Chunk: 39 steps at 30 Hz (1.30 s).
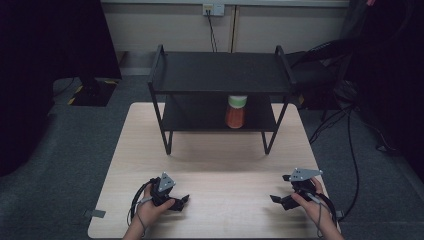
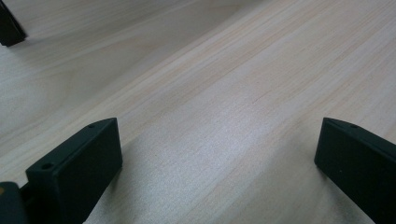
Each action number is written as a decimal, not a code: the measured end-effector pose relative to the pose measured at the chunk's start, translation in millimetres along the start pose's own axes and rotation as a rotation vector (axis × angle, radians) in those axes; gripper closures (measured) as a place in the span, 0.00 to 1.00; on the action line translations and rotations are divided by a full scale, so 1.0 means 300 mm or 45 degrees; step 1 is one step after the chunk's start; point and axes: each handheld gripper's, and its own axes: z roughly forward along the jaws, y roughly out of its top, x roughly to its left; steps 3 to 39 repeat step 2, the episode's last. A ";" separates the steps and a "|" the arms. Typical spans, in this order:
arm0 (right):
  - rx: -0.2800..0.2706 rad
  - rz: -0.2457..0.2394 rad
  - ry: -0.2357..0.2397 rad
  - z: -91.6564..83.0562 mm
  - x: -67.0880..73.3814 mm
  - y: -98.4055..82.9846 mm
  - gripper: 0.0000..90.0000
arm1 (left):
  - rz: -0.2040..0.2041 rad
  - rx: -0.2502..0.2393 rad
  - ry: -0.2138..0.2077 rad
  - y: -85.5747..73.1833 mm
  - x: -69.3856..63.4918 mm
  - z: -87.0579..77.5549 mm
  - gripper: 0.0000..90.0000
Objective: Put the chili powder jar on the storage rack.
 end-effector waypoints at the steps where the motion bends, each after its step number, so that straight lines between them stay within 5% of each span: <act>1: -0.005 0.005 -0.012 -0.002 0.005 -0.001 0.01 | 0.001 0.000 -0.001 0.000 0.000 0.000 0.00; 39: -0.015 0.008 -0.022 -0.003 0.009 -0.005 0.01 | 0.002 -0.001 -0.001 0.000 0.001 0.001 0.00</act>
